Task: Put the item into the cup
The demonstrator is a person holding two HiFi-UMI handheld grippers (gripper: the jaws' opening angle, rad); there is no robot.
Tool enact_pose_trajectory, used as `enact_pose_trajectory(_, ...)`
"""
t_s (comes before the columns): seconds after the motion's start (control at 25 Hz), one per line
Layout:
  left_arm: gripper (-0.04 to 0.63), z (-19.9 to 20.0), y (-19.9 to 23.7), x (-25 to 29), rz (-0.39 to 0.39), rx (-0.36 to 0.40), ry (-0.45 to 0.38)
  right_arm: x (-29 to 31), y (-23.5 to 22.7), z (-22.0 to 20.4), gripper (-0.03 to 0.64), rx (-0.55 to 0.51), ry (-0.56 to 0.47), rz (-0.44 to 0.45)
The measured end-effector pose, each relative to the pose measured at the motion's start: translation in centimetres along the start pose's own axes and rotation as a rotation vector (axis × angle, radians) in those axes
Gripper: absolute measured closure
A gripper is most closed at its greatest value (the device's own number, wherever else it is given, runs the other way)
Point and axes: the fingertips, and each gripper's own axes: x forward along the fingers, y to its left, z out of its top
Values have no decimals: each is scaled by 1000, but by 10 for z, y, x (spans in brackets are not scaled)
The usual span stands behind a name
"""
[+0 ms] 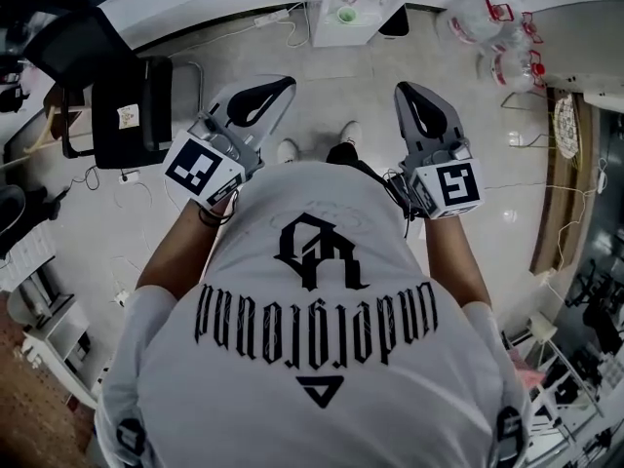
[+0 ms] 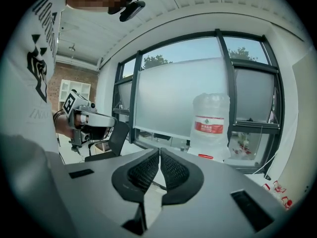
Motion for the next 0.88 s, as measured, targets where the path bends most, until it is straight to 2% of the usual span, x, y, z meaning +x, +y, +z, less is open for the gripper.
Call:
enact_pose_trajectory(0.16,581,-3,-4,-15,-24,-6,-1,-8,15,-1,597,14,5,-30)
enact_pose_trajectory(0.36,581,-1,-12,-23,-23,-10,-9,-19,22,5,597,0,-1,-24)
enact_pose_trajectory(0.88,581,-1,-73,-7,66,4,-13,-88,2,-6,597,-27,-23,50)
